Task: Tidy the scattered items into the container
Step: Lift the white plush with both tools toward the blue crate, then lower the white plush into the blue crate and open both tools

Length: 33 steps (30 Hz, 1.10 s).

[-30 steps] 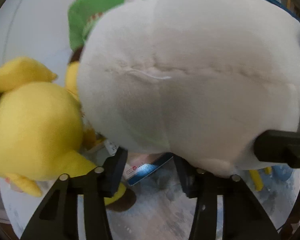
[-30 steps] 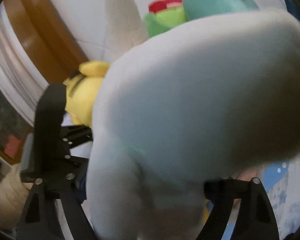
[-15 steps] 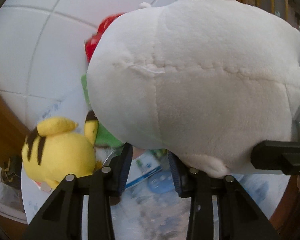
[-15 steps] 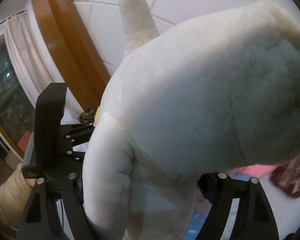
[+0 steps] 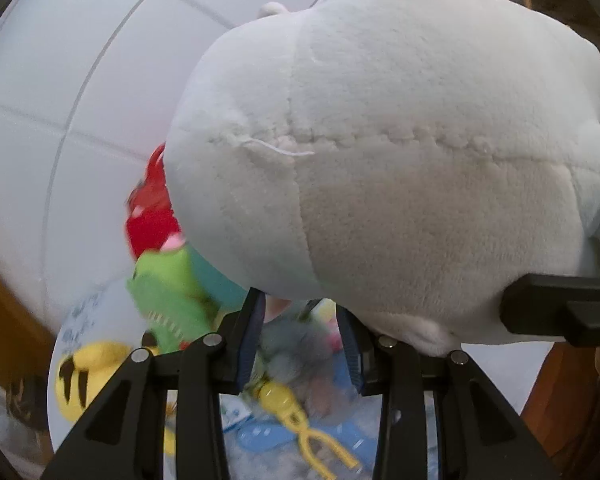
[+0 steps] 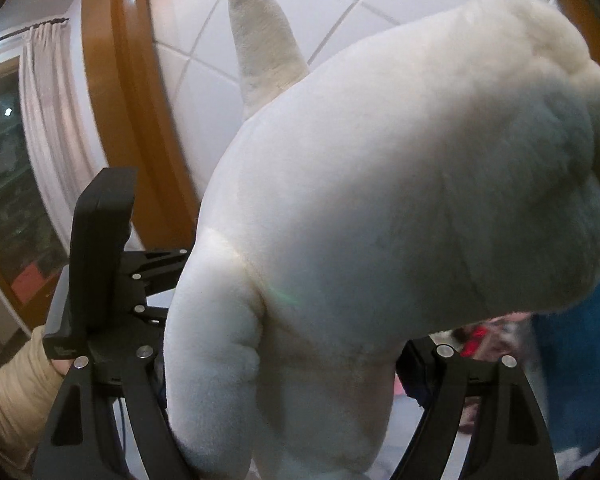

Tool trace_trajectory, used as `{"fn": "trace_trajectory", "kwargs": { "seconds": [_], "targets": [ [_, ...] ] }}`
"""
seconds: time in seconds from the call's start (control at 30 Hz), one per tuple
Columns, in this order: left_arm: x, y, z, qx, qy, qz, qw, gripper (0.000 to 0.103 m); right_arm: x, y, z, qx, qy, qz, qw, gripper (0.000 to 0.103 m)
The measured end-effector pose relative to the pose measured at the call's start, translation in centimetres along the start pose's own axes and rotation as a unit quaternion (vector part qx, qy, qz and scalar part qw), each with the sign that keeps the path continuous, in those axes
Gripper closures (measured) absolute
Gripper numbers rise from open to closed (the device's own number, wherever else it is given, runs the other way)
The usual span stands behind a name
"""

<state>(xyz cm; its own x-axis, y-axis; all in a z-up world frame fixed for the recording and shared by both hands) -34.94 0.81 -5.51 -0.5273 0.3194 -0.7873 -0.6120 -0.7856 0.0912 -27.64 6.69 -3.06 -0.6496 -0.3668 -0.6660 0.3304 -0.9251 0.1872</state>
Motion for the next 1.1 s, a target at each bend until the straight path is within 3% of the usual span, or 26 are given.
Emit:
{"fn": "trace_trajectory", "kwargs": {
  "seconds": [0.33,0.57,0.8,0.93,1.1],
  "targets": [
    [2.0,-7.7,9.4,0.027,-0.001,-0.034,0.9990,0.068,-7.5,-8.3,0.8,0.047,-0.025,-0.038,0.998,0.020],
    [6.6,-13.8,16.9,0.000,-0.009,-0.023,0.9997,0.069,-12.2,-19.6,2.0,0.048,-0.026,-0.030,0.998,0.020],
    [10.1,-22.3,25.7,-0.035,0.018,-0.024,0.9989,0.068,-17.3,-31.3,4.4,0.037,-0.007,-0.028,0.999,0.020],
    [13.0,-26.6,29.3,-0.030,0.040,-0.010,0.9987,0.068,-18.2,-37.0,4.7,0.046,0.005,-0.031,0.998,0.020],
    [17.3,-29.3,32.3,-0.032,0.072,-0.002,0.9969,0.068,-17.4,-42.8,4.6,0.063,0.015,-0.026,0.998,0.020]
  ]
}}
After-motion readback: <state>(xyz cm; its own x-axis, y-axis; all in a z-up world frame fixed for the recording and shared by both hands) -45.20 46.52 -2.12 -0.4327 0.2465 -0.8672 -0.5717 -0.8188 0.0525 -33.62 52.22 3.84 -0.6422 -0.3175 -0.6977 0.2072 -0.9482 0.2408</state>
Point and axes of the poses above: each gripper's, at about its wrist camera, not at the fingertips, and x roughly the way its jaws point, y to its left, z to its top, the point moved 4 cm from there along x, roughly the way its jaws point, and after that the axes turned 13 degrees about y, right-handed, at the moved point
